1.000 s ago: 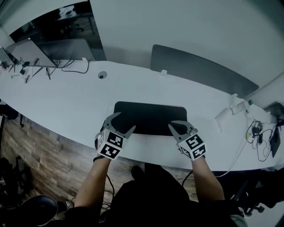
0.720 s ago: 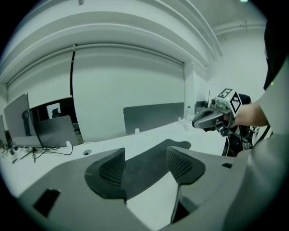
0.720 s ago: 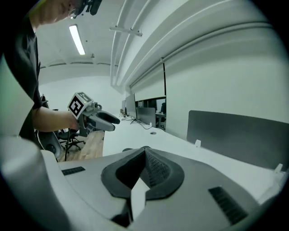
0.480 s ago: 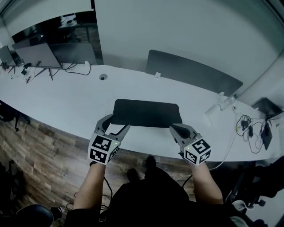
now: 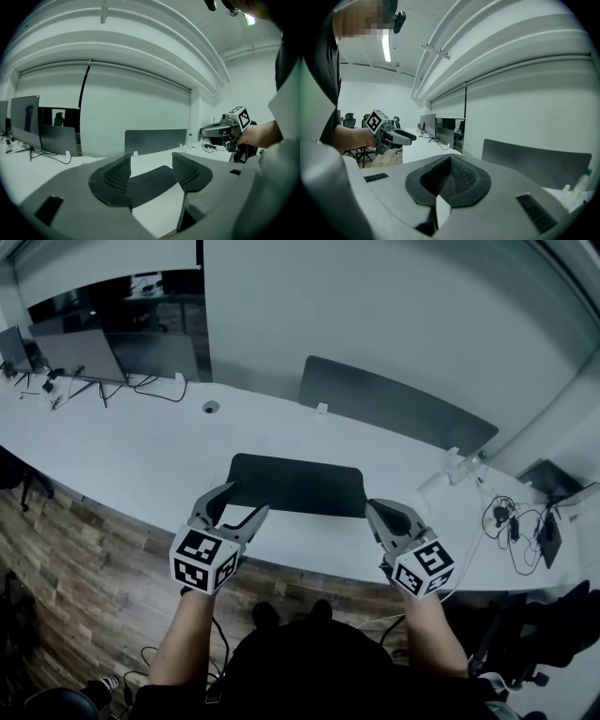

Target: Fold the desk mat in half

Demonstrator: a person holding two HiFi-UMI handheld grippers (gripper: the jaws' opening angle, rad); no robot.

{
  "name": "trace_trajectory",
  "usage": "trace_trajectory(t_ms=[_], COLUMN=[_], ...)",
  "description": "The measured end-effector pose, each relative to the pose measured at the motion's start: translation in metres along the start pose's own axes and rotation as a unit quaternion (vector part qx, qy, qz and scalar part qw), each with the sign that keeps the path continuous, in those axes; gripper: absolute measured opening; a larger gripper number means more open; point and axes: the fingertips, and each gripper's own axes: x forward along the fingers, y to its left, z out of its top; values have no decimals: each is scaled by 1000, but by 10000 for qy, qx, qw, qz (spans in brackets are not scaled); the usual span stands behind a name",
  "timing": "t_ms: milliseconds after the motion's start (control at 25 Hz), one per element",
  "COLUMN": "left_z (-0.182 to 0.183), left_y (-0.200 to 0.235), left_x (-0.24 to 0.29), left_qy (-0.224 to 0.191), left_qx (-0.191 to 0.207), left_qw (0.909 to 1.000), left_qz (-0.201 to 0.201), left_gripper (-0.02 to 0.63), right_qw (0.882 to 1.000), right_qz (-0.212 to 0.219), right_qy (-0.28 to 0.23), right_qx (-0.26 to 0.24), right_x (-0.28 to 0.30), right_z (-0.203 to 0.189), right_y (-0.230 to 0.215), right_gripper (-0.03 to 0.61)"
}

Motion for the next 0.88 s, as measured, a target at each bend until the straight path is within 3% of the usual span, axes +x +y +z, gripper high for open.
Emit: trace_trajectory(t_ms=[240, 640, 880], left_z=[13, 33, 37], left_y=[-28, -115, -143], left_x=[20, 90, 116], left_qy=[4, -44, 25], left_qx=[-22, -112, -32], left_qw=[9998, 9995, 9996], left_qz=[206, 299, 296], left_gripper=[279, 259, 258], right_qw=[9991, 9975, 9968], right_qz=[110, 85, 169], right_qy=[-352, -588, -671], right_qx=[204, 377, 392], right_x=[-32, -95, -108], right_z=[-1, -28, -38], right_y=[-32, -121, -142], right_gripper=[1, 0, 0])
